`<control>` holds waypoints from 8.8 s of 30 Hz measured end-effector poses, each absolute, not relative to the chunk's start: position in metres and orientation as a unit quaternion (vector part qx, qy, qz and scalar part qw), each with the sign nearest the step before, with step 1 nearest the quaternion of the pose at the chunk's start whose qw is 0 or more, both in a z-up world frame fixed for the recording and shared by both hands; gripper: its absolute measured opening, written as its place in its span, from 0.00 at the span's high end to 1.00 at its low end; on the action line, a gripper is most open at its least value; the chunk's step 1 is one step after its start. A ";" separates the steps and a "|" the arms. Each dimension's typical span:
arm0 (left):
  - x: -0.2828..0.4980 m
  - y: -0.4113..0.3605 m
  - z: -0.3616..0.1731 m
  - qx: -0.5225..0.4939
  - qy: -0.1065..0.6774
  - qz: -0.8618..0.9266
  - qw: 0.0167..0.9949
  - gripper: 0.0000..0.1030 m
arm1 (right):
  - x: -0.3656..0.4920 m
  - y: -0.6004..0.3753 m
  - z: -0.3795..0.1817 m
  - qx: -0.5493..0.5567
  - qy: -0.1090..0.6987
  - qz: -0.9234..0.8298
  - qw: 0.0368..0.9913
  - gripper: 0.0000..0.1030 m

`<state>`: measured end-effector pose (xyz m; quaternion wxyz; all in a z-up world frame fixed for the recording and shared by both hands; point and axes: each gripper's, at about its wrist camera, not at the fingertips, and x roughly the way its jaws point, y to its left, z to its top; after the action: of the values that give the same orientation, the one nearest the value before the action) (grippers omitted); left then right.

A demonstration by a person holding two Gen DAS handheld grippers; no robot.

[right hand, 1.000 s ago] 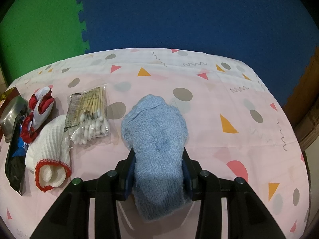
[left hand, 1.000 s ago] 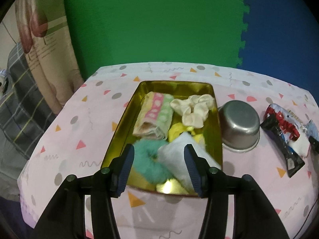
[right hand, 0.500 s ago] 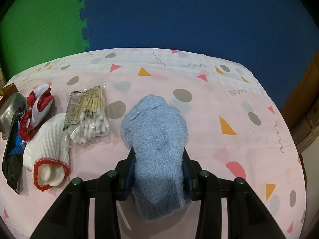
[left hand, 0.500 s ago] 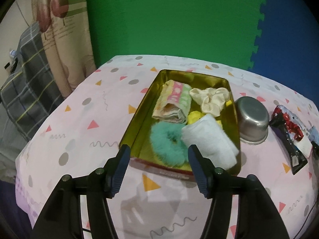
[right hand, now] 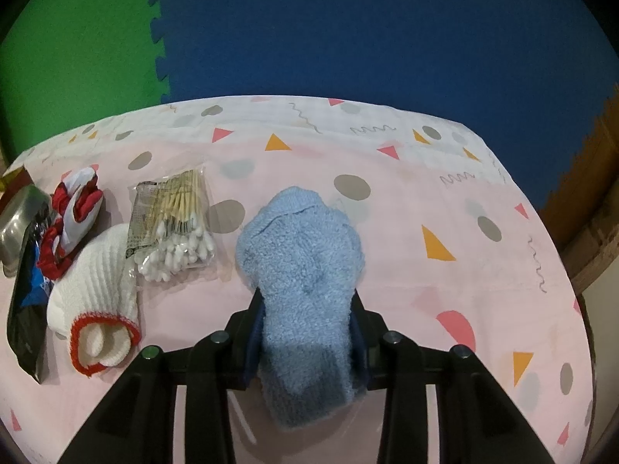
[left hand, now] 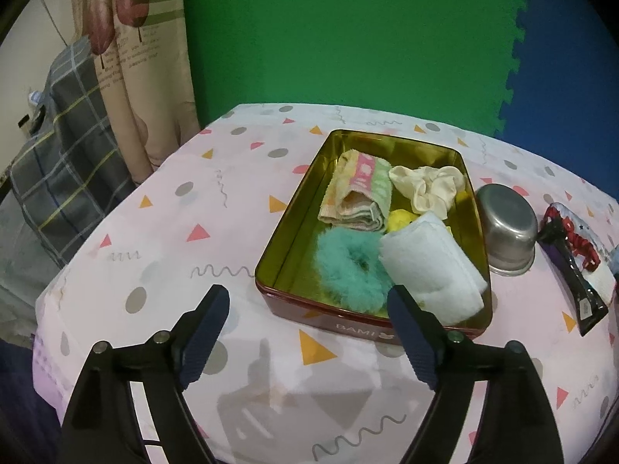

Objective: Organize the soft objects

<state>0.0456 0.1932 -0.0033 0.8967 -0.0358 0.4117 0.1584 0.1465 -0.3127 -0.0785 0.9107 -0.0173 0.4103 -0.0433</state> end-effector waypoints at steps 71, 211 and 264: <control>0.033 0.244 0.000 -0.118 0.390 0.230 0.884 0.13 | 0.151 0.102 -0.002 -0.087 0.369 0.274 0.884 0.59; 0.139 0.058 0.043 0.029 0.488 -0.014 0.872 0.77 | 0.102 -0.249 -0.075 0.015 0.394 0.101 0.914 0.66; 0.175 0.211 -0.007 0.017 0.484 0.095 0.869 0.51 | 0.102 -0.247 -0.074 0.010 0.394 0.098 0.914 0.65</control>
<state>0.1750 0.2115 -0.0068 0.8695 0.0168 0.4844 0.0950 0.1021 -0.2473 -0.0743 0.9136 0.0101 0.3944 0.0985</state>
